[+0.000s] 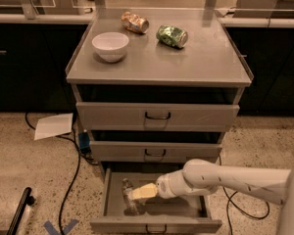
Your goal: Pick water bottle from bottom drawer and place on counter
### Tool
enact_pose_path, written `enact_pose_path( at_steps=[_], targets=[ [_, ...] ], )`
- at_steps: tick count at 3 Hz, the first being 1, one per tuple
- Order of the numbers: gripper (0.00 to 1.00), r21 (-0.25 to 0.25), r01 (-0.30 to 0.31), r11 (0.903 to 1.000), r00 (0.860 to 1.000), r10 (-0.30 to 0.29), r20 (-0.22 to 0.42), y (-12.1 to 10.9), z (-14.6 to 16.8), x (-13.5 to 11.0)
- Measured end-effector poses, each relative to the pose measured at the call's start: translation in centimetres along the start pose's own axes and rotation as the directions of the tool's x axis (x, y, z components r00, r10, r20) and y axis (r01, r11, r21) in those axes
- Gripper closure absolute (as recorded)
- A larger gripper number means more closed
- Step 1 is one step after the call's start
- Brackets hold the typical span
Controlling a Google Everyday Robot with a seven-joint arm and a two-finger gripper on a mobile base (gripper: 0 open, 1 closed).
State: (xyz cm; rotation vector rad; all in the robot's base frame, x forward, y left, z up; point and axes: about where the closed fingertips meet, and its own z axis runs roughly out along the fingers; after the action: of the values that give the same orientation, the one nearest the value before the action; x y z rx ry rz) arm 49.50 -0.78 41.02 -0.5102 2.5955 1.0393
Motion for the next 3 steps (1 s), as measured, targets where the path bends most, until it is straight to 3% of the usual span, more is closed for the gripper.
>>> enact_pose_path(
  at_steps=[2,3],
  targets=[
    [0.00,-0.064,-0.064,0.9959,0.993,0.057,-0.102,-1.6,5.9,3.1],
    [0.00,-0.065,-0.066,0.9957,0.993,0.059,-0.103,-1.6,6.0,3.2]
  ],
)
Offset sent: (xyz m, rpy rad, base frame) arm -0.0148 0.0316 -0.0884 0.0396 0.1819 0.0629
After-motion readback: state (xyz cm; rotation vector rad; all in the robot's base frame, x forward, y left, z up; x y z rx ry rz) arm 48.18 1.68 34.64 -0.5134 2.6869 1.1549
